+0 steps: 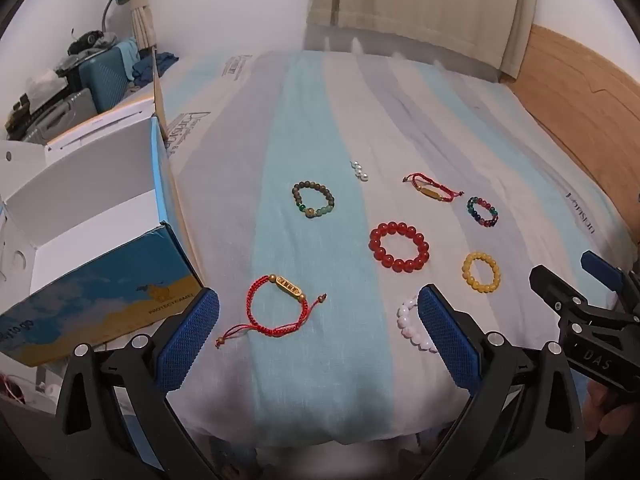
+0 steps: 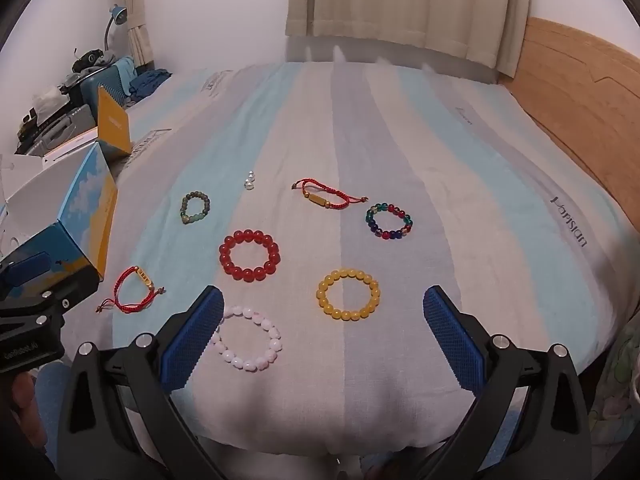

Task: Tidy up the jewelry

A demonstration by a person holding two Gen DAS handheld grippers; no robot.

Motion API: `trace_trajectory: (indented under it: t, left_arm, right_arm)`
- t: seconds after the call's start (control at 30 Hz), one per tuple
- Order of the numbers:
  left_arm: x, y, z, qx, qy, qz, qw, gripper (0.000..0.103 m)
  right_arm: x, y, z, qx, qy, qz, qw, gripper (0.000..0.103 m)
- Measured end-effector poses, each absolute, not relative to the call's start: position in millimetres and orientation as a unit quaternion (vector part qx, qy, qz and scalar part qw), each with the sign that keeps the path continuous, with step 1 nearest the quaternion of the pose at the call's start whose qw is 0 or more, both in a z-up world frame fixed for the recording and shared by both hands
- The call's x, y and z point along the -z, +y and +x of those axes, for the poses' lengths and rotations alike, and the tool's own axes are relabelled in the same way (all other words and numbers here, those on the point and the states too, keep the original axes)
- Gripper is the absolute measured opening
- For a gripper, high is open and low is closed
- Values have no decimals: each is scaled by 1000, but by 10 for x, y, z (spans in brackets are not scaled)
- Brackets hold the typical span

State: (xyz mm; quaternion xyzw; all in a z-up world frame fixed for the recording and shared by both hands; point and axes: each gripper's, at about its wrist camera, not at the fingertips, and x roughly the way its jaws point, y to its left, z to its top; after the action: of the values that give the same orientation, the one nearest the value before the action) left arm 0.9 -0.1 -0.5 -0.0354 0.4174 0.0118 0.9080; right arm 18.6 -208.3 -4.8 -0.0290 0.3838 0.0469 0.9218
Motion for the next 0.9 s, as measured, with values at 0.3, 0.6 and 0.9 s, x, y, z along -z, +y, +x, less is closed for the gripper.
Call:
trace_trajectory:
  t: [0.3,0.6,0.9]
  left_arm:
    - [24,-1,-52,-16,410,-28,912,97]
    - [16,9,-49,-15,412,-27,911,97]
    - [56,-23,-40,-14,414,-22,910,97]
  right_arm:
    - [54,-2079,172,-44,389,-34,919,96]
    - [54,-2074,152,-46,385,-31,921,96]
    - [42,-2069,151,-45,386,-31,921,96]
